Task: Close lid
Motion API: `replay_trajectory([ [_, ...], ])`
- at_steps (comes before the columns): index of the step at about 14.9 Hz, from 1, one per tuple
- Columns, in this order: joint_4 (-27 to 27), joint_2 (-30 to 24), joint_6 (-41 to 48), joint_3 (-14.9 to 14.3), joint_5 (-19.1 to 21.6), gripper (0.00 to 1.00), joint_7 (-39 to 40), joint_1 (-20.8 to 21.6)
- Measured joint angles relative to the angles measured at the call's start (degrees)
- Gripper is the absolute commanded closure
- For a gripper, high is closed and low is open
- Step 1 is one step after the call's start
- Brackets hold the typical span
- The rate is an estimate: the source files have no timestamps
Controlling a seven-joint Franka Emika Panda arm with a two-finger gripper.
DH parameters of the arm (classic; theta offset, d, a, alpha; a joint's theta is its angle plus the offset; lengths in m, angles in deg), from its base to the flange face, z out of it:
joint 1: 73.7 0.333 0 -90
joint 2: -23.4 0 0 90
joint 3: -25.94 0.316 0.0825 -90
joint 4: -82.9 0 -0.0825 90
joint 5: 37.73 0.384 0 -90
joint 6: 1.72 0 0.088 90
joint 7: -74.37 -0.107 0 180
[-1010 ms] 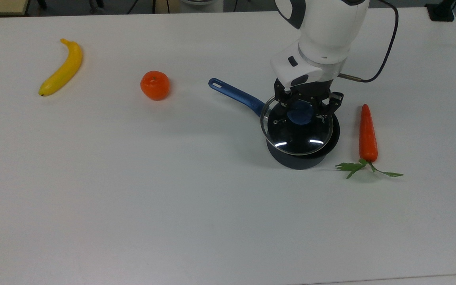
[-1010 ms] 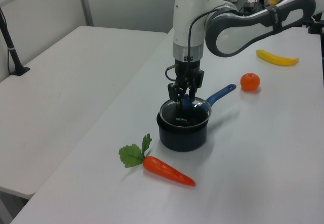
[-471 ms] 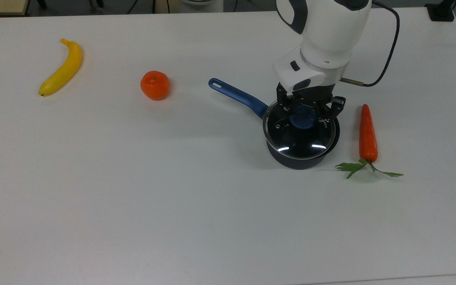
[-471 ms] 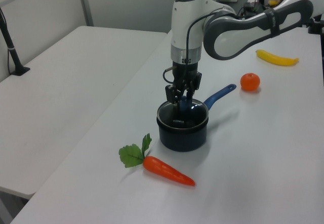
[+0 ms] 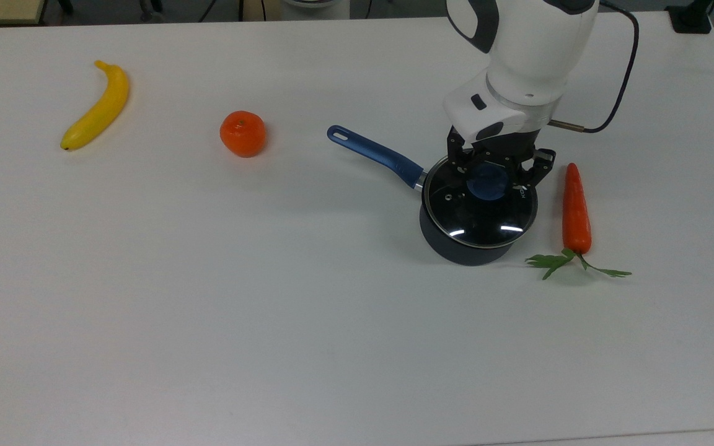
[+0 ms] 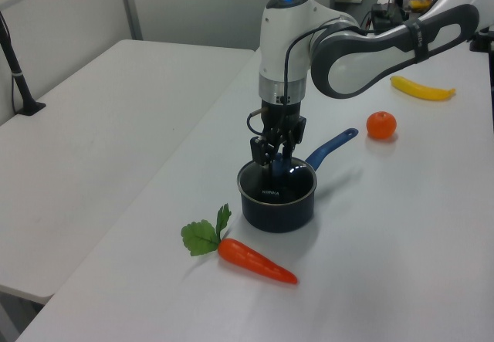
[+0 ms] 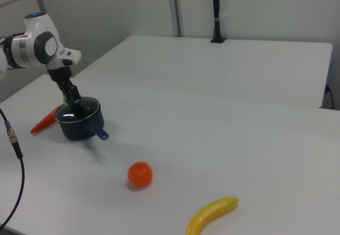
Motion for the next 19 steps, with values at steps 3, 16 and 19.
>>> replay_trajectory([
  [3, 0.00, 0.16, -0.01, 0.00, -0.03, 0.10, 0.00, 0.39],
  [16, -1.88, -6.79, 3.83, -0.53, -0.84, 0.00, 4.23, -6.11],
  [19, 0.25, -13.90, 9.67, -0.58, -0.69, 0.00, 12.99, -12.47],
])
